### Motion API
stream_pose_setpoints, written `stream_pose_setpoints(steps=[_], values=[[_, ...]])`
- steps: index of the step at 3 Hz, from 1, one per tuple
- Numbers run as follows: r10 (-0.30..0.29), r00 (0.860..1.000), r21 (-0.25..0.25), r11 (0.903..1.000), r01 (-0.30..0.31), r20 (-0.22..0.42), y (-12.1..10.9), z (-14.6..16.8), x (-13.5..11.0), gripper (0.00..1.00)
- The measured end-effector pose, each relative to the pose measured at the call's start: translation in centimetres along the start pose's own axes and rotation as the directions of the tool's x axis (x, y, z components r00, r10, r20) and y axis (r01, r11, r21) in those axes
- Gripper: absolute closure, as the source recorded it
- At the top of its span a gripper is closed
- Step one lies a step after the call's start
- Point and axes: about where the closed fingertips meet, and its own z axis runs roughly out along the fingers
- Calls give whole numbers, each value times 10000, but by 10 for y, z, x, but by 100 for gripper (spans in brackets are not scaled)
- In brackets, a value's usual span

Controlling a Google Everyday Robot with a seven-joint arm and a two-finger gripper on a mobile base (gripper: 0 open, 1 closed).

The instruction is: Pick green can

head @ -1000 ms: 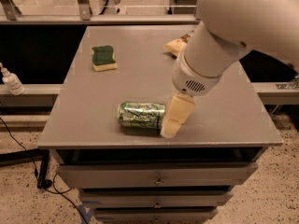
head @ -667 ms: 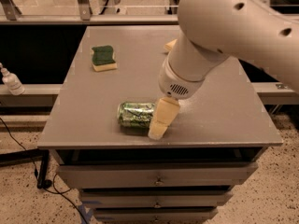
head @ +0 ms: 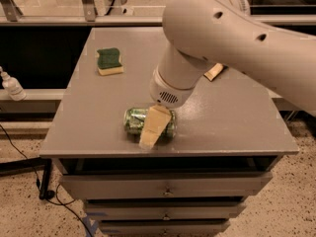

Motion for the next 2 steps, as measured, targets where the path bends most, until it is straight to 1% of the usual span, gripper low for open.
stream_pose_setpoints(steps=[1, 2], values=[[191, 9998, -115, 9998, -192, -39, 3, 8, -8, 18], [333, 9994, -109, 9994, -334, -72, 2, 9, -13, 41]])
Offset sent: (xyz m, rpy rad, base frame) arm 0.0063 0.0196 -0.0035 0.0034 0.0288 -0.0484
